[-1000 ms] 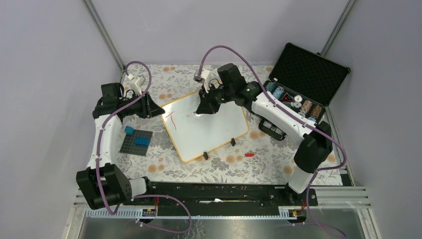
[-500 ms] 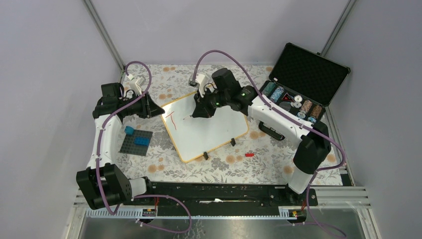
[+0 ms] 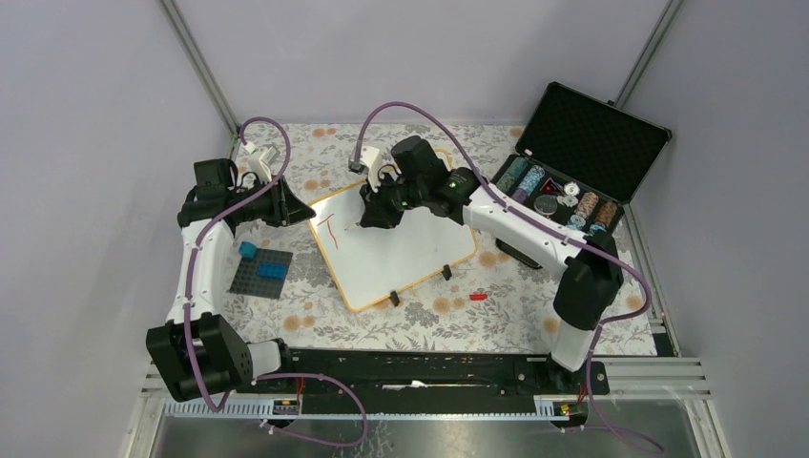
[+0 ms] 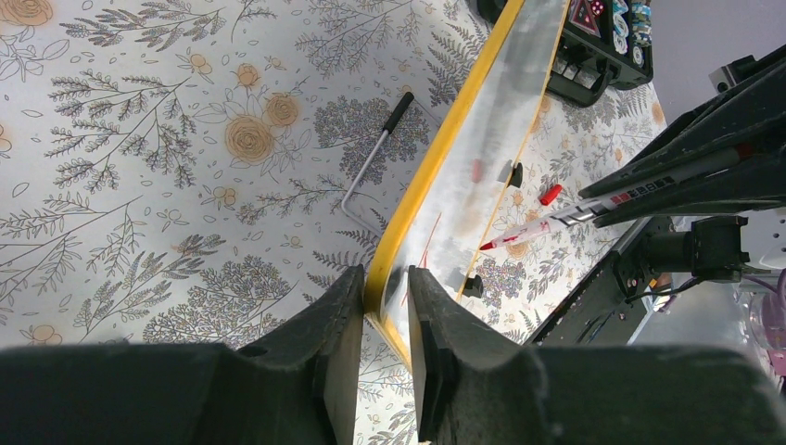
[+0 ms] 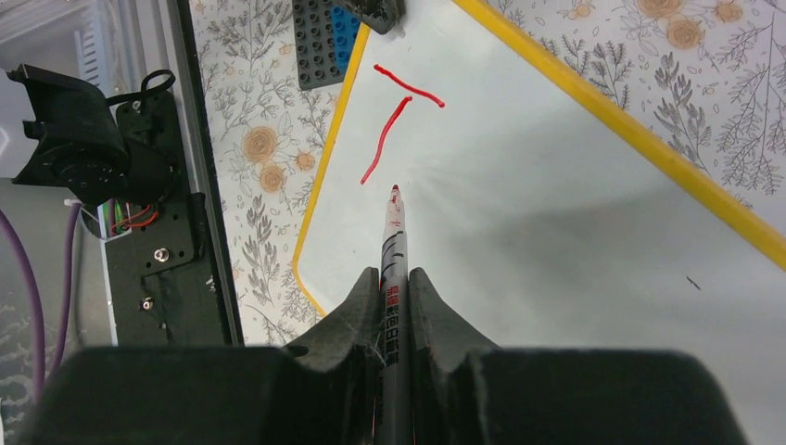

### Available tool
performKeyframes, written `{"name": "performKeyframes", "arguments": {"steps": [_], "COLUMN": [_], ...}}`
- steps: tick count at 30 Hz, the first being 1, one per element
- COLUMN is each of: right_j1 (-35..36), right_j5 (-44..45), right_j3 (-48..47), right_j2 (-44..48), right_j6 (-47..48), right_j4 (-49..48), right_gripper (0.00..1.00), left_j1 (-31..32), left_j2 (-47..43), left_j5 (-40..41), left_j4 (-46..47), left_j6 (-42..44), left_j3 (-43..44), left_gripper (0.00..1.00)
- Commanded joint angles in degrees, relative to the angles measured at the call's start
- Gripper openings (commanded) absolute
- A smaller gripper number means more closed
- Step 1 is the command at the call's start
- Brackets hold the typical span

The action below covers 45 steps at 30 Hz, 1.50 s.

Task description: Write a sentence on the whiteboard

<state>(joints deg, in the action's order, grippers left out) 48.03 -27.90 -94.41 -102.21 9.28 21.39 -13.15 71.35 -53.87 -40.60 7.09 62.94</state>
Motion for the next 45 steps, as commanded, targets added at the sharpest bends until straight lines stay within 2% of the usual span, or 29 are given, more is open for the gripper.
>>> {"name": "performKeyframes", "arguments": {"steps": [1,15,29,45], "right_j1": [0.9,1.1,1.9,2.0], "right_j5": [1.8,3.1,2.6,2.7], "right_j3": [-3.3,-4.7,-4.5,0.5], "right_j2": [-1.0,-3.0,-3.9,-1.9], "right_j6": [1.3,2.1,2.4,4.0], "right_j4": [-1.7,-1.7,-1.6,-1.7], "right_gripper": [0.0,0.0,0.0,0.0], "left_j1": [-0.1,-0.2,-0.2,-0.2], "left_j2": [-0.7,-0.7,-0.5,-0.3], "left_j5": [-2.5,-2.9,-2.8,-2.8], "left_j4": [1.7,1.7,1.7,1.7], "left_j6": [0.7,0.9,1.1,1.3], "left_j3": [0.2,0.1,0.3,0.3], "left_gripper": [0.24,0.14,0.13,0.12]}}
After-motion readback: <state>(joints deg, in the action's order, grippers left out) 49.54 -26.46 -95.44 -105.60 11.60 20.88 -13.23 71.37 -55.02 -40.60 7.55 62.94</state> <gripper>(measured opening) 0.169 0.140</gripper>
